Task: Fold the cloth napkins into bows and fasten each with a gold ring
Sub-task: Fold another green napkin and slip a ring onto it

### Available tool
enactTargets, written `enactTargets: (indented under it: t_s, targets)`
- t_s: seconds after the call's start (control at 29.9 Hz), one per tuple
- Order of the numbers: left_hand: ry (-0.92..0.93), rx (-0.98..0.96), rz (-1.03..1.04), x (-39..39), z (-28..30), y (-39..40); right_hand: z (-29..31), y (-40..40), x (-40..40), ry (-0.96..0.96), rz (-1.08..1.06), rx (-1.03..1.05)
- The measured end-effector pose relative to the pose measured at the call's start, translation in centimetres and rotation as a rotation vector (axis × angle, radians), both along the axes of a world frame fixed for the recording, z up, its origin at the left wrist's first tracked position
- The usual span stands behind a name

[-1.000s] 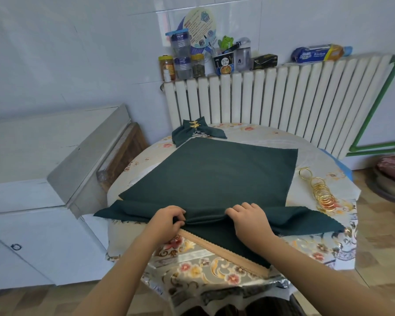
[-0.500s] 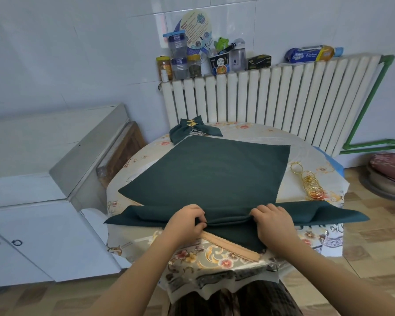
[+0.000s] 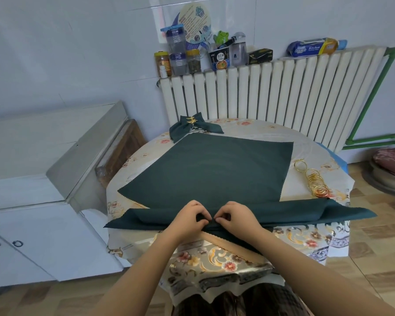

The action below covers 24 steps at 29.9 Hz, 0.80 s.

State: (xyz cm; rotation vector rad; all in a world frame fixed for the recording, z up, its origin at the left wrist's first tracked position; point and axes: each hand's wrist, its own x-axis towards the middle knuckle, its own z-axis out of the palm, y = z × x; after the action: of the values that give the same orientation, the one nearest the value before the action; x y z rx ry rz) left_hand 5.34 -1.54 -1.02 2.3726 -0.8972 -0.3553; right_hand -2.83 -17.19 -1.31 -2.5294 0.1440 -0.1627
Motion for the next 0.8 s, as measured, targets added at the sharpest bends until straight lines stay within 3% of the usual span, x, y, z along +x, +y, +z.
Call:
enactTargets:
  t_s: [0.17,0.33,0.53,0.63,0.8]
  targets:
    - [-0.069,0.279,0.152,1.4,1.3,0.1,-0.1,0.2,1.3,0.117,-0.049,0.055]
    - [0.003,0.498,0.086,3.4,3.0,-0.7,0.0,0.2,2.0,0.183,-0.023,0.054]
    - [0.081,0.594,0.075,4.0,4.1,-1.2,0.9,0.3,2.4,0.282,0.018,0.044]
    - [0.014,0.67,0.083,3.5,4.4,-1.2,1.2,0.4,2.5,0.315,0.024,0.061]
    - [-0.155,0.57,0.124,1.5,4.1,-1.4,1.0,0.4,2.5,0.315,0.014,0.079]
